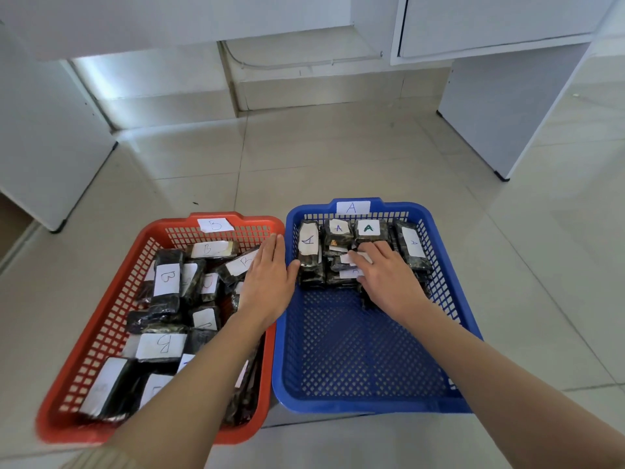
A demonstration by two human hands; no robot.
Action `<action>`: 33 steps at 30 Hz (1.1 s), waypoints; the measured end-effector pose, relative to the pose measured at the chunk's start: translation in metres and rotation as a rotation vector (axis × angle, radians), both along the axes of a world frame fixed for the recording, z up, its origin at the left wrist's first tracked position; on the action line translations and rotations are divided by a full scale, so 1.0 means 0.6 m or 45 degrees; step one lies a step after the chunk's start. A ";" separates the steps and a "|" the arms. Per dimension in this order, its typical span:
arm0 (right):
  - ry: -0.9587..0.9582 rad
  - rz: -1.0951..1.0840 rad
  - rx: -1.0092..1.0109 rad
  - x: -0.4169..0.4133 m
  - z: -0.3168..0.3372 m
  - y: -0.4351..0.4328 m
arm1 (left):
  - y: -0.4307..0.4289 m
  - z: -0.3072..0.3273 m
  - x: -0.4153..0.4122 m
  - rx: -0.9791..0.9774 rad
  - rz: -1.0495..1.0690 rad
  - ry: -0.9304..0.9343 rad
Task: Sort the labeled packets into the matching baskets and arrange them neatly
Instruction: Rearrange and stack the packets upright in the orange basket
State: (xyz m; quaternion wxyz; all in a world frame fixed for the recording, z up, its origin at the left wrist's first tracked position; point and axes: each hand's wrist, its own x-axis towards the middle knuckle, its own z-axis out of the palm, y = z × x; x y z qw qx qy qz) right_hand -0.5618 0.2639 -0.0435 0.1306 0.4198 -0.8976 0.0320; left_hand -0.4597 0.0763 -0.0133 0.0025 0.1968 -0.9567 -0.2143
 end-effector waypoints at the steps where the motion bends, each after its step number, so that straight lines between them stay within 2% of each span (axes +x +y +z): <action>1: -0.003 0.002 -0.018 0.008 0.009 -0.002 | -0.004 0.001 0.015 -0.006 0.023 0.006; 3: -0.016 0.026 -0.118 0.029 0.028 -0.013 | -0.018 0.009 0.053 -0.063 0.083 0.070; 7: -0.117 0.214 -0.336 0.096 0.073 -0.080 | -0.089 0.039 0.145 -0.348 0.203 0.171; 9: -0.264 0.311 -0.253 0.136 0.091 -0.130 | -0.140 0.051 0.194 -0.415 0.337 0.107; 12: -0.377 0.287 0.051 0.179 0.095 -0.198 | -0.202 0.056 0.264 -0.405 0.499 -0.103; 15: -0.428 0.117 0.297 0.200 0.094 -0.231 | -0.235 0.054 0.307 -0.110 0.617 -0.229; 17: -0.428 0.035 0.315 0.205 0.091 -0.236 | -0.243 0.049 0.313 -0.015 0.613 -0.198; 21: -0.327 0.023 0.300 0.202 0.086 -0.251 | -0.243 0.034 0.298 -0.086 0.594 -0.152; 24: -0.308 -0.007 0.438 0.185 0.074 -0.264 | -0.247 0.019 0.281 -0.106 0.619 -0.080; 28: -0.389 -0.056 0.501 0.156 0.061 -0.284 | -0.274 -0.001 0.277 -0.170 0.609 -0.027; 33: -0.462 0.007 0.575 0.122 0.066 -0.298 | -0.283 -0.004 0.273 -0.145 0.626 0.084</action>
